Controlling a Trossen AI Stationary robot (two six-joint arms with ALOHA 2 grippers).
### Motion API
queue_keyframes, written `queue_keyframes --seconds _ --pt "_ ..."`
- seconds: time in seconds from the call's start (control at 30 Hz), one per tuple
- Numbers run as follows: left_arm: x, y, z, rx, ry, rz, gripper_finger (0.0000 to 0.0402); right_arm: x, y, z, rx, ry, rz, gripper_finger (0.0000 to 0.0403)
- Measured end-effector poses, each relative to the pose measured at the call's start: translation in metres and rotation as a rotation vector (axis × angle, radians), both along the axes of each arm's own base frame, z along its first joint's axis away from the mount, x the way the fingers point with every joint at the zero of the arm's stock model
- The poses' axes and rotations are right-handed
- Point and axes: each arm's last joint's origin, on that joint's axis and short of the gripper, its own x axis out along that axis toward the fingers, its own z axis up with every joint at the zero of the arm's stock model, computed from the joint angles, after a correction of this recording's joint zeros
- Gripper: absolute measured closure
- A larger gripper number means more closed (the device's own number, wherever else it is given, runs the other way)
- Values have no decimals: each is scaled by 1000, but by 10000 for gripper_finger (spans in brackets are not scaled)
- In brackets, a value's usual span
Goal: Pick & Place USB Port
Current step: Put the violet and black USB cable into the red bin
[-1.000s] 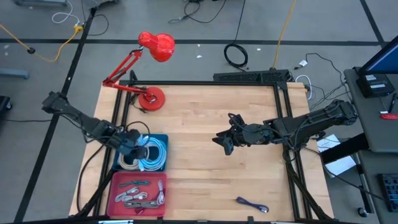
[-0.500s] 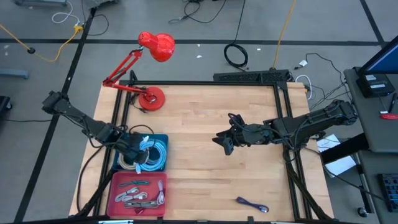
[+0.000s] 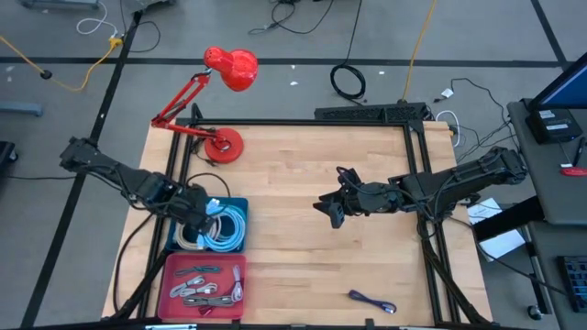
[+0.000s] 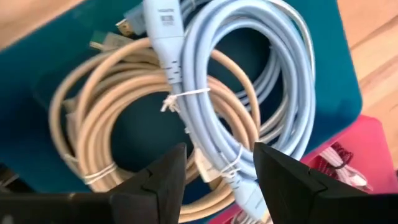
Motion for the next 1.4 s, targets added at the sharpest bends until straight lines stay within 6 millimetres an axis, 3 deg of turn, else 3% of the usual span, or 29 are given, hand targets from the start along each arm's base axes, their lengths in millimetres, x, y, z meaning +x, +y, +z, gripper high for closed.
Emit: queue_keyframes --seconds 0.2,0.33,0.53,0.7,0.9,1.0,1.2,1.4 --pt "-8 4 12 30 72 -29 213 -1 2 -1 1 6 7 216" --pt "-12 8 41 72 43 -81 213 -1 3 -1 -8 10 21 216" --pt "1 9 110 128 -359 -80 213 -4 17 -2 -8 39 225 216" --pt "16 4 145 236 -645 -45 213 -25 62 -7 49 109 491 216" --pt "45 -11 132 309 -575 -93 213 -59 126 -17 134 175 604 216" --pt "64 -20 118 327 -503 -132 213 -66 157 -31 169 178 583 216" --pt "101 -38 90 327 -397 -226 213 -66 199 -95 175 394 527 216" --pt "121 -53 72 337 -370 -258 213 -68 208 -149 123 683 522 216"
